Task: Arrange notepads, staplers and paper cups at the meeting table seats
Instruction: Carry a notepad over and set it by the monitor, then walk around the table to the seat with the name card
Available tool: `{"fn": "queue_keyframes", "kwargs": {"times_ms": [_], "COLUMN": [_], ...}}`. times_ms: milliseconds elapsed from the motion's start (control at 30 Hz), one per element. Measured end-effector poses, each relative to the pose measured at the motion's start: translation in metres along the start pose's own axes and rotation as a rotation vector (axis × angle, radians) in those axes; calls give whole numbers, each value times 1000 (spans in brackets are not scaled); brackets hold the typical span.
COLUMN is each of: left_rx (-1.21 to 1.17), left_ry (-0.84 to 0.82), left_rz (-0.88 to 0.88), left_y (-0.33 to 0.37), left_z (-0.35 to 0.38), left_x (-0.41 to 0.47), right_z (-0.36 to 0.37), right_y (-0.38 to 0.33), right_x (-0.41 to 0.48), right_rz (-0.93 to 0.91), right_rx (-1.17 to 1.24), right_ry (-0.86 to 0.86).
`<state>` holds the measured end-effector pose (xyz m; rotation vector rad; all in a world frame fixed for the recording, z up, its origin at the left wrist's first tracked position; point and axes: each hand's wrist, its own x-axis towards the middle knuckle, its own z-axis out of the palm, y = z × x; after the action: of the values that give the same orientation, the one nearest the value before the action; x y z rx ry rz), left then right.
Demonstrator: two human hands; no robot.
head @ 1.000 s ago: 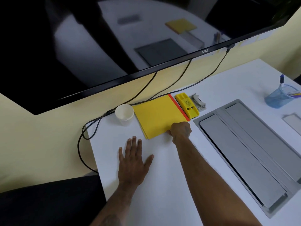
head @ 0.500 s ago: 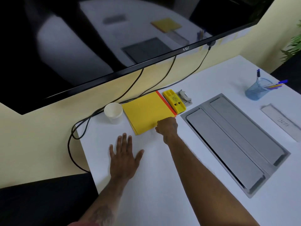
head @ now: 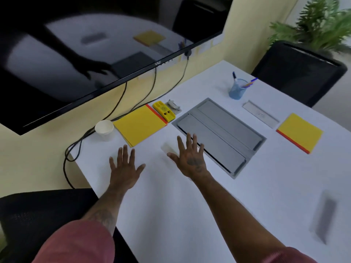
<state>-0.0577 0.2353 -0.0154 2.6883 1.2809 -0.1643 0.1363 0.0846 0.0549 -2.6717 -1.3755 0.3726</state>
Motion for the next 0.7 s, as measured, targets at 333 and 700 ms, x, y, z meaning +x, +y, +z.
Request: {"fn": "queue_keyframes", "kwargs": {"times_ms": [333, 700], "left_rx": [12, 17], "left_ry": [78, 160], "left_rz": [267, 502], "left_y": [121, 258], "left_z": [-66, -116], "left_x": [-57, -163], "right_z": [-52, -114], "right_y": [87, 175], "right_x": [-126, -284], "right_rz": [172, 346], "right_rx": [26, 49], "right_ry": [107, 260]}}
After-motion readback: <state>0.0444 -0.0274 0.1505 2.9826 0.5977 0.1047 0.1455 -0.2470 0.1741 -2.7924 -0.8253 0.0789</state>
